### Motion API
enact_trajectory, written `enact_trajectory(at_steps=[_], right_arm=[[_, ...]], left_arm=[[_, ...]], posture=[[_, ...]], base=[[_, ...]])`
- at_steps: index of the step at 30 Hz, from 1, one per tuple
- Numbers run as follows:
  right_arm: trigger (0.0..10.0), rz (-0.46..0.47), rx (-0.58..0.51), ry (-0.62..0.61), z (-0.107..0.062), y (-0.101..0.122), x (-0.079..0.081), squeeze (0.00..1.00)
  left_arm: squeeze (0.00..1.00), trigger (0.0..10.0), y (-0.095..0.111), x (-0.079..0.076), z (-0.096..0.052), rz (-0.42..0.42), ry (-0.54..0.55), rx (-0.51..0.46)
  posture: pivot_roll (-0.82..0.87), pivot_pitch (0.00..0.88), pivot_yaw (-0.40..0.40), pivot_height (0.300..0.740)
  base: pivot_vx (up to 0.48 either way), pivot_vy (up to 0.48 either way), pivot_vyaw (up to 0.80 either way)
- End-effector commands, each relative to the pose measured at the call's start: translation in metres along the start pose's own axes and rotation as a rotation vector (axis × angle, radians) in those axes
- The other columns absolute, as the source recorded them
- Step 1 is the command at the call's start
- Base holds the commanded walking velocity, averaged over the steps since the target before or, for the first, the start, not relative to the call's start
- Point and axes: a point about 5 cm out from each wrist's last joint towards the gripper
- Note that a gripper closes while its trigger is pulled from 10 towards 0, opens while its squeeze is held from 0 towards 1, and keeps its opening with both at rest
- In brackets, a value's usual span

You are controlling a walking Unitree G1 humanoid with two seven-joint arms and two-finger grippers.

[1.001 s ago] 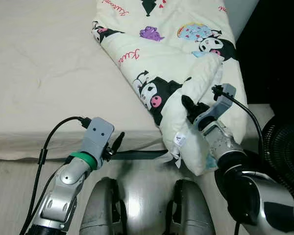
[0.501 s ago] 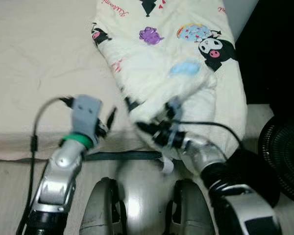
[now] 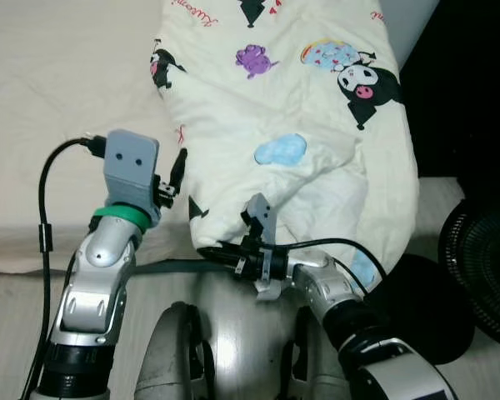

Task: Clean up the room

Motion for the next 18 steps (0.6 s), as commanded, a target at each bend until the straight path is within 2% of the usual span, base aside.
enact_trajectory(at_steps=[1, 3, 4, 8, 10, 12, 14, 15, 17, 18], right_arm=[[10.0, 0.091, -0.021, 0.034, -0.006, -0.005, 0.002, 1.0], [10.0, 0.091, -0.021, 0.034, -0.006, -0.005, 0.002, 1.0], [10.0, 0.129, -0.022, 0.011, -0.011, -0.009, 0.0, 0.0], [10.0, 0.174, -0.01, 0.028, -0.017, -0.015, 0.0, 0.0], [10.0, 0.112, 0.056, 0.031, -0.024, -0.024, 0.004, 0.0], [10.0, 0.096, 0.09, 0.032, -0.03, -0.029, 0.006, 0.0], [10.0, 0.078, 0.16, 0.021, -0.044, -0.041, 0.009, 0.0], [10.0, 0.078, 0.16, 0.021, -0.044, -0.041, 0.009, 0.0], [10.0, 0.107, 0.209, -0.019, -0.069, -0.053, 0.013, 0.0], [10.0, 0.107, 0.209, -0.019, -0.069, -0.053, 0.013, 0.0]], left_arm=[[0.0, 10.0, -0.009, -0.009, -0.002, -0.008, -0.025, 0.041], [0.0, 10.0, -0.009, -0.009, -0.002, -0.008, -0.025, 0.041], [0.0, 10.0, -0.008, -0.01, -0.001, -0.012, -0.03, 0.038], [0.0, 10.0, -0.008, -0.011, 0.0, -0.013, -0.031, 0.038], [0.0, 10.0, -0.008, -0.011, 0.0, -0.013, -0.031, 0.037], [0.0, 10.0, -0.008, -0.011, 0.0, -0.014, -0.031, 0.036], [0.0, 10.0, -0.008, -0.012, 0.0, -0.016, -0.032, 0.035], [0.0, 10.0, -0.008, -0.012, 0.0, -0.016, -0.032, 0.035], [0.0, 10.0, -0.008, -0.014, 0.001, -0.019, -0.039, 0.031], [0.0, 10.0, -0.008, -0.014, 0.001, -0.019, -0.039, 0.031]], posture=[[0.09, 0.215, 0.094, 0.615], [0.09, 0.215, 0.094, 0.615], [0.09, 0.213, 0.092, 0.615], [0.09, 0.212, 0.091, 0.615], [0.08, 0.212, 0.087, 0.615], [0.08, 0.213, 0.085, 0.615], [0.07, 0.215, 0.083, 0.615], [0.07, 0.215, 0.083, 0.615], [0.06, 0.22, 0.083, 0.615], [0.06, 0.22, 0.083, 0.615]], base=[[0.0, 0.0, 0.0], [0.0, 0.0, 0.0], [0.0, 0.0, 0.0], [0.0, 0.0, 0.0], [0.0, 0.0, 0.0], [0.0, 0.0, 0.0], [0.0, 0.0, 0.0], [0.0, 0.0, 0.0], [0.0, 0.0, 0.0], [0.0, 0.0, 0.0]])
Point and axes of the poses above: a point about 5 cm out from each wrist's last joint towards the gripper, its own z axis pointing out of the wrist towards the gripper, its own y axis along the axis of the wrist's last joint, x = y × z, and after that the axes turned 13 degrees about z, right-handed
